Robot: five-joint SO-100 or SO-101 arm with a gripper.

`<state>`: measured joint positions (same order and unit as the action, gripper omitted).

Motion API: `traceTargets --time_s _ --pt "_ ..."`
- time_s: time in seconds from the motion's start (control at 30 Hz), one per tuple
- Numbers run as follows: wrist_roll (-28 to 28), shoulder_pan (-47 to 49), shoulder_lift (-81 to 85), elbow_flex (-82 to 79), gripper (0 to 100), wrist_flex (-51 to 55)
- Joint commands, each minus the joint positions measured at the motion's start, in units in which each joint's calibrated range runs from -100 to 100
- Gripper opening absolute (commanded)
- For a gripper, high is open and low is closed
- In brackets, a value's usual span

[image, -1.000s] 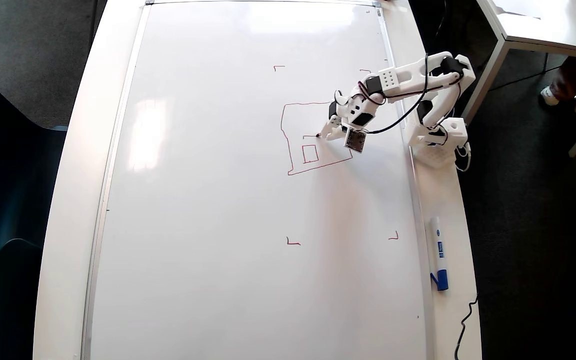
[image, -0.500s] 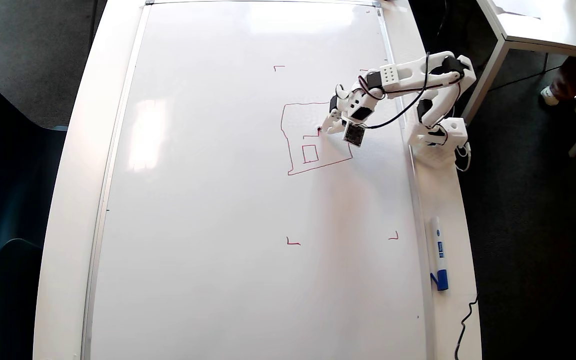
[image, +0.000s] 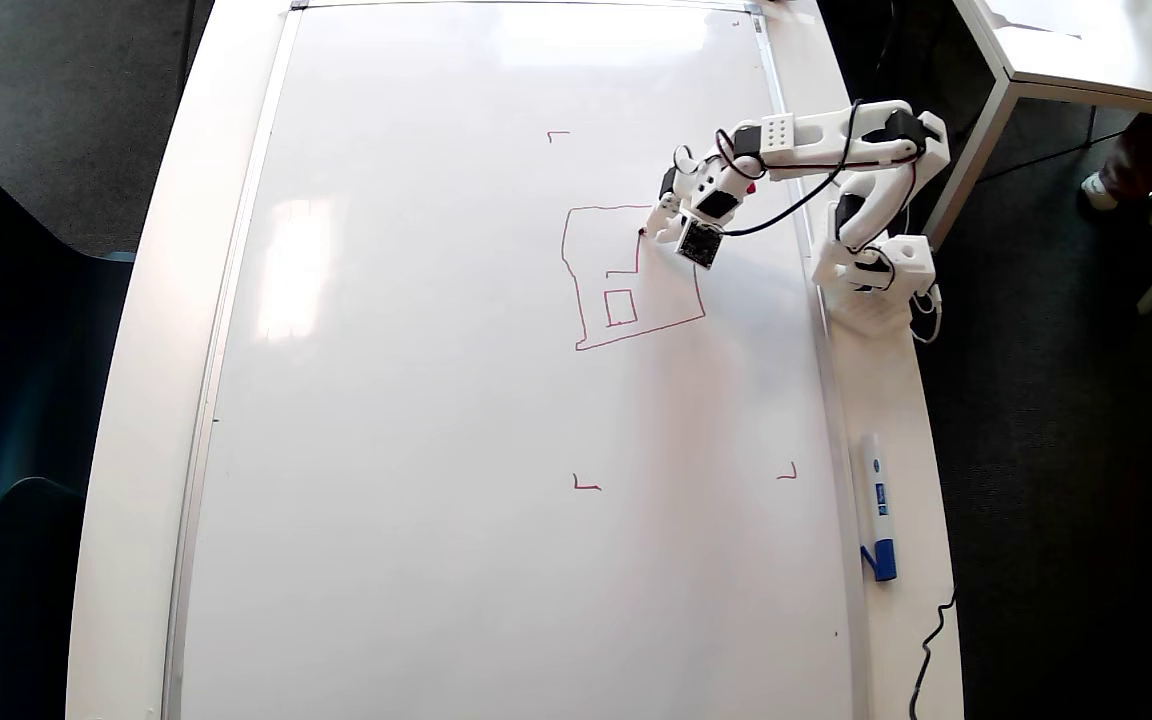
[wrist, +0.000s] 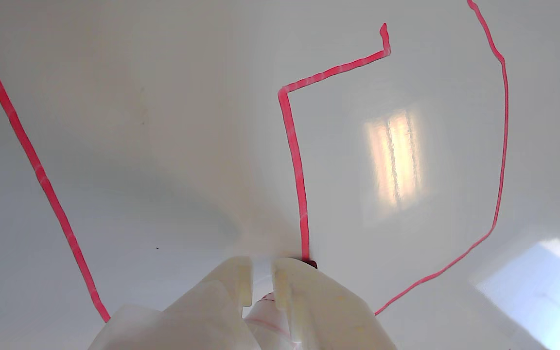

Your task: Draw on a whiteboard a robot head using a pen attached to the gripper

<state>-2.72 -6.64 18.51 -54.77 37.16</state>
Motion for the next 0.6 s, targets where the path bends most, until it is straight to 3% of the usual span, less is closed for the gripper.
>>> traceTargets --time_s 0.0,0.57 --pt "0.42 -0.55 1.41 1.07 1 -0.15" --pt "-0.01 1.89 -15.62 19.14 1 -0.15"
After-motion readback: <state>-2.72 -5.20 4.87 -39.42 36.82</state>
